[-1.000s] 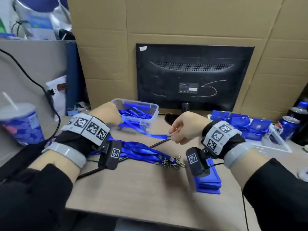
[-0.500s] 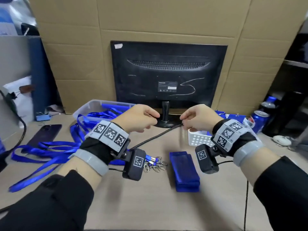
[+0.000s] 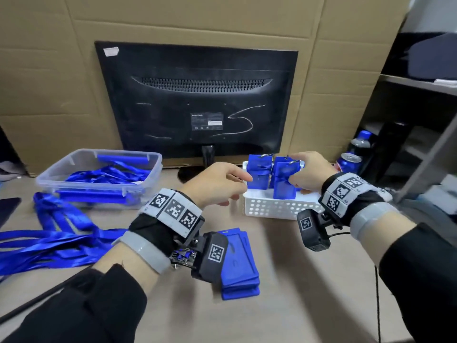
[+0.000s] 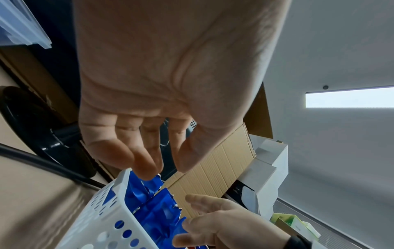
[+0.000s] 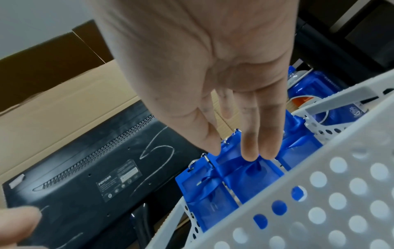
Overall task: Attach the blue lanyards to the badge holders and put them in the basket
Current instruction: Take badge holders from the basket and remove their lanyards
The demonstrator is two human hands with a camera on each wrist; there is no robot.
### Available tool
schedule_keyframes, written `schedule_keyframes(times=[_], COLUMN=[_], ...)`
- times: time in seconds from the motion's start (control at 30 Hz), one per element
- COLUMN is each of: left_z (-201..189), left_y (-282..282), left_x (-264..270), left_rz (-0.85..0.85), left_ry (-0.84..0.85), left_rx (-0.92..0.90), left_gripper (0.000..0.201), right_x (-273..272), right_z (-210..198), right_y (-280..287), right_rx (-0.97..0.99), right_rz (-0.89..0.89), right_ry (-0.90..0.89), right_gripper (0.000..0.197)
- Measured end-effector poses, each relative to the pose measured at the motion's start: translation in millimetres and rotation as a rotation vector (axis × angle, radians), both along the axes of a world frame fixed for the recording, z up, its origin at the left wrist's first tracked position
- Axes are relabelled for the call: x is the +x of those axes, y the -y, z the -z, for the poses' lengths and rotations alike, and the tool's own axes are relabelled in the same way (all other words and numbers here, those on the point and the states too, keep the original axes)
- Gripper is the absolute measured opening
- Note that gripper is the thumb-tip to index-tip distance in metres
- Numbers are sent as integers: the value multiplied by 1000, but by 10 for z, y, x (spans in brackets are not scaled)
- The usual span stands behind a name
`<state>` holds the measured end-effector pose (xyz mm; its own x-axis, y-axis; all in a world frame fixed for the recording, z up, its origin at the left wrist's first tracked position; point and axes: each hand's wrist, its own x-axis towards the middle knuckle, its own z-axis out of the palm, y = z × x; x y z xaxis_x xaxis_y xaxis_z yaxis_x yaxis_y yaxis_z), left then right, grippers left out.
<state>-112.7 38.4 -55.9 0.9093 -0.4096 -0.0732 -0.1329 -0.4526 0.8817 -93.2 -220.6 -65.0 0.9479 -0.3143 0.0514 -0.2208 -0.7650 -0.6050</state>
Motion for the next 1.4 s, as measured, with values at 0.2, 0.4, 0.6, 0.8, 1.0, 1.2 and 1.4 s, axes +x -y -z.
schedule_keyframes(times=[0.2,0.4,0.6,0.8,1.0,1.2,1.4], left_z=[56,118,158,162,188,199,199], left_y=[65,171,216,234,254,245,230], left_x=[84,132,143,130,141,154,126], left_rz=[19,54,69,87,91,99,109], left_ry=[-19,-35,-42,-40,-65,-62,-68], left_rx=[8,0,-20,-4,-18,-15,-7], left_gripper=[21,21,21,21,21,20,20], right_x=[130,199,254,236,233,172,93], right_z=[144,195,317,349,333,224,107], right_y=[0,94,159,194,168,174,148], right_rx=[-4,0,-24,-55,-85,-93,-154], right_rz=[18,9,-6,-7,-28,13,37], right_ry=[-44,-17,-81,-184,-215,-130,-239], right_gripper=[65,60,71,67,61,33,26])
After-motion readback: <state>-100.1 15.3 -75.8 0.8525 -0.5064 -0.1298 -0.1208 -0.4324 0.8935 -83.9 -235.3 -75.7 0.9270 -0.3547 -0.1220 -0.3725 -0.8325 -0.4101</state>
